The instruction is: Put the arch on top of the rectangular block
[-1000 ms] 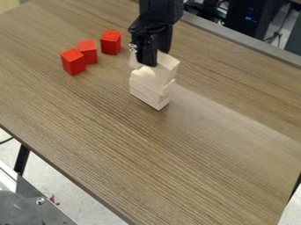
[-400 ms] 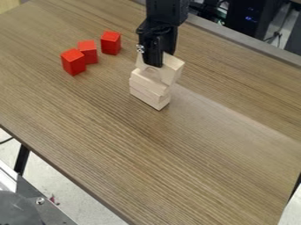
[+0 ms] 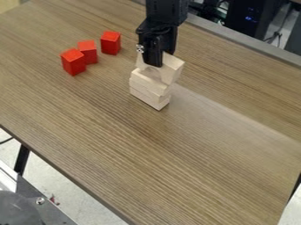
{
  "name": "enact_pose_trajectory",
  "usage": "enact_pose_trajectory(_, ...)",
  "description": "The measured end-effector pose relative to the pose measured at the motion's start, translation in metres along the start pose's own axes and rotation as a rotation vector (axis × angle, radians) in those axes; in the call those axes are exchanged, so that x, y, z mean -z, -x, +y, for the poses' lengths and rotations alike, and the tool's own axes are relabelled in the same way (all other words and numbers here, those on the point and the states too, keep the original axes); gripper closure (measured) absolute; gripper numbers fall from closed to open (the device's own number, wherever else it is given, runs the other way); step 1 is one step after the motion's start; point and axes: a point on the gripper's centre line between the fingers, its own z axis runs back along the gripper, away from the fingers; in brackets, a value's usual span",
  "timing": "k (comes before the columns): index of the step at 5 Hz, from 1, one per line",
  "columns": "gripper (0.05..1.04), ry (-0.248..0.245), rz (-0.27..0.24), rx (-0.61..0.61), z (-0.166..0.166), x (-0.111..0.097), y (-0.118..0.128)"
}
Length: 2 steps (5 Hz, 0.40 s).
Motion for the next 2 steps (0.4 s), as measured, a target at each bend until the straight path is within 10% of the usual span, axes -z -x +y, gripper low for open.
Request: enact_pose_trajectory(2,0.537,0.007,-0.003,-0.002,-0.0022,0.0021,-0.0002)
